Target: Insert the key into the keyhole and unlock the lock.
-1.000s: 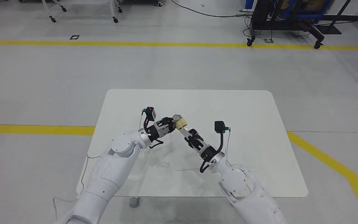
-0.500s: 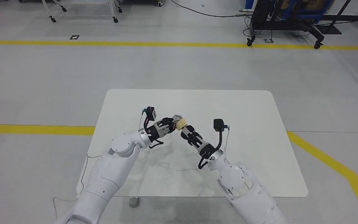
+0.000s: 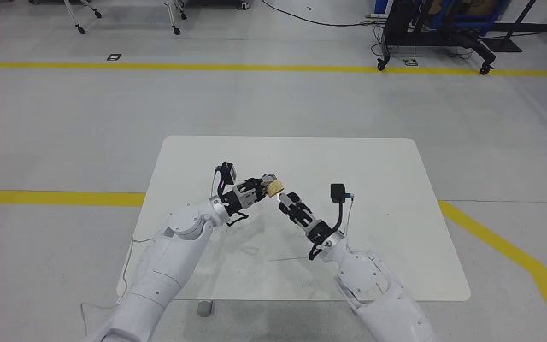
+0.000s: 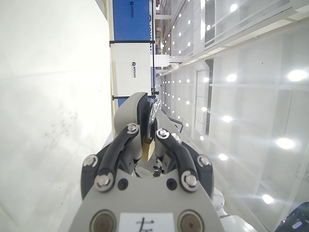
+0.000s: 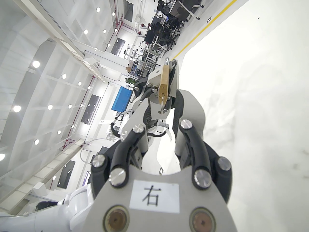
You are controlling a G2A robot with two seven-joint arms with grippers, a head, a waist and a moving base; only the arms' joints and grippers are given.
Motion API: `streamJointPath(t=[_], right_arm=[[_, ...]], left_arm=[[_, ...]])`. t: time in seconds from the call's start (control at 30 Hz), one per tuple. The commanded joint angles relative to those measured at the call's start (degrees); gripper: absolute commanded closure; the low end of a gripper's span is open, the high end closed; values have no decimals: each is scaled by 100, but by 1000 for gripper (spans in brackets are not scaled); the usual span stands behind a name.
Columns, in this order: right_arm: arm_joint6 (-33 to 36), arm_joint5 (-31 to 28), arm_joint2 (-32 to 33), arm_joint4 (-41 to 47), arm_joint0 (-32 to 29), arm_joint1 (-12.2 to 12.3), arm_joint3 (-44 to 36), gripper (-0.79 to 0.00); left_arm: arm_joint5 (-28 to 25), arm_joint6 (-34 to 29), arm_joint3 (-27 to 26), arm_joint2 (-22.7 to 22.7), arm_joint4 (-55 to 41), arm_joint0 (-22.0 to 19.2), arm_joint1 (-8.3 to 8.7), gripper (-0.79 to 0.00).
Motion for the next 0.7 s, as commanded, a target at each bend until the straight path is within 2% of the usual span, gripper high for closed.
streamJointPath(t=[0.0,0.03,0.07,0.5,0.53,0.57,0.6,0.67], right_arm=[[16,-2,11,8,-9,0,-3,-160],[21,-5,17,8,-12,0,-2,-105],[25,-9,20,8,-13,0,1,0],[-1,47,-30,88,102,-44,101,0],[-9,27,-24,120,96,-46,87,-160],[-5,14,-18,139,89,-47,78,-650],[-5,14,-18,139,89,-47,78,-785],[-5,14,-18,139,89,-47,78,-785]], left_arm=[[-8,7,-4,-5,9,3,0,0],[-11,13,-7,-6,15,6,0,0],[-11,19,-9,-7,25,8,0,0],[-19,-43,-42,4,85,15,-3,0],[-13,-65,-39,3,68,15,-4,0],[-10,-78,-34,1,60,12,-4,0],[-5,-80,-26,-2,56,10,-4,0],[-3,-79,-24,-16,21,9,-5,0]])
